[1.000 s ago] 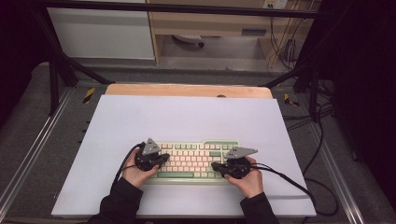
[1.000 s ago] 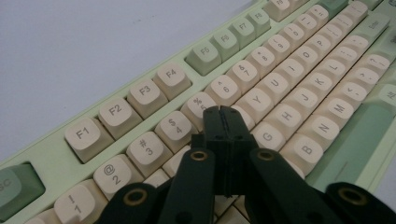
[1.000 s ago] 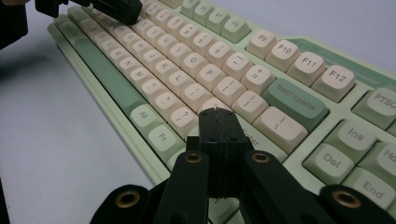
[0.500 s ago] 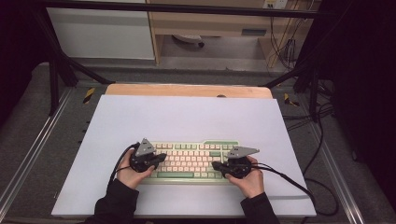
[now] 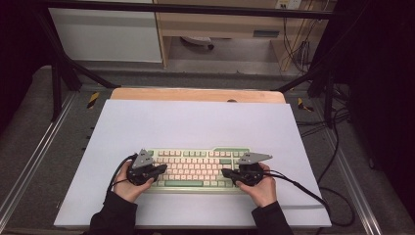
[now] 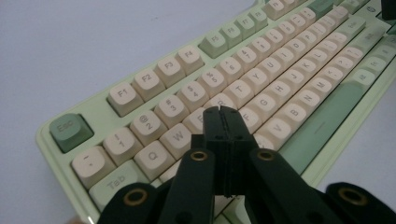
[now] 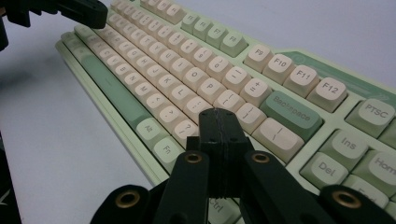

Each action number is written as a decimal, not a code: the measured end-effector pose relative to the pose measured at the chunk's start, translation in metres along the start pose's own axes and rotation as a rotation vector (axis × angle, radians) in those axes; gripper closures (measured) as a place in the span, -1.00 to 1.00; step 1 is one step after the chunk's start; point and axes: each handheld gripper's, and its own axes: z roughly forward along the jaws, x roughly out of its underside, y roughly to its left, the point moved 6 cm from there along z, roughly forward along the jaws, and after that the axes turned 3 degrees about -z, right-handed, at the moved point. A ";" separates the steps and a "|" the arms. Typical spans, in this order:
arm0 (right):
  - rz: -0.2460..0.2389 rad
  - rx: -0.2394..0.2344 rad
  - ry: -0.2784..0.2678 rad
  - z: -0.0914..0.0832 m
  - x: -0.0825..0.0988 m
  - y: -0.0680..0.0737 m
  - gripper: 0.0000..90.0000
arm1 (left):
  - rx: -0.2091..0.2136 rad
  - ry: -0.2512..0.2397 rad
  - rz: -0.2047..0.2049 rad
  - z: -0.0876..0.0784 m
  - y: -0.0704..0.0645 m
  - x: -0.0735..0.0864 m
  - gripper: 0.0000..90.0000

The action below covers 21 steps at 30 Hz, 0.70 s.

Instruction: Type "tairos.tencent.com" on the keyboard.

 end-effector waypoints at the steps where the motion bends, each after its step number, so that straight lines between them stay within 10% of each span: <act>1: -0.001 0.000 0.002 0.000 -0.001 0.000 1.00 | -0.003 -0.002 0.001 -0.002 0.001 0.001 1.00; 21: 0.011 -0.006 0.023 0.040 -0.027 0.016 1.00 | -0.009 -0.020 -0.041 -0.021 0.018 0.019 1.00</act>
